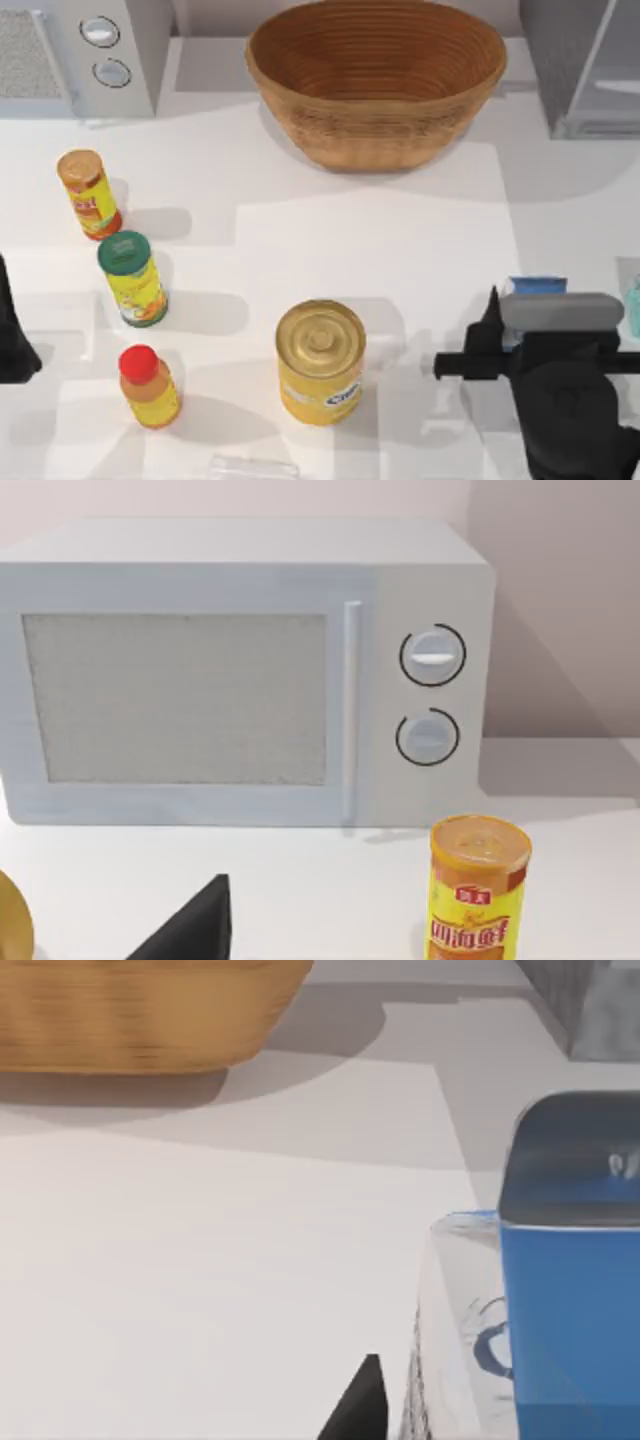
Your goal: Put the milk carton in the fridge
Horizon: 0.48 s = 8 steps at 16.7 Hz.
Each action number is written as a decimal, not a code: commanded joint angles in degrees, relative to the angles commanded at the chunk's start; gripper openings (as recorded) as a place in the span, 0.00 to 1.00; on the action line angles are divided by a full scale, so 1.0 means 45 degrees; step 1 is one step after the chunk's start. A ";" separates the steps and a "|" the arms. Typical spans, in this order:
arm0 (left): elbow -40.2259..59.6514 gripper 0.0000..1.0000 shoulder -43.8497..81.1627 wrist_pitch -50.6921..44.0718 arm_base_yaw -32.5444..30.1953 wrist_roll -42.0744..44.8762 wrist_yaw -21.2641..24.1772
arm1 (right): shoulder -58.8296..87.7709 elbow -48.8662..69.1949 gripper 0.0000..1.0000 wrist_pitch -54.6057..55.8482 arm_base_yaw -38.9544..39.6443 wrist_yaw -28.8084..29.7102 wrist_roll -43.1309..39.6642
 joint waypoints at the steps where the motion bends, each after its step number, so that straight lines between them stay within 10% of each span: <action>1: 0.0000 1.00 0.0000 0.0000 0.0000 0.0000 0.0000 | -0.0976 0.0080 0.00 -0.1111 0.0007 -0.0015 -0.0001; 8: 0.0000 1.00 0.0000 0.0000 0.0000 0.0000 0.0000 | -0.7870 0.0650 0.00 -0.8922 0.0077 -0.0132 -0.0047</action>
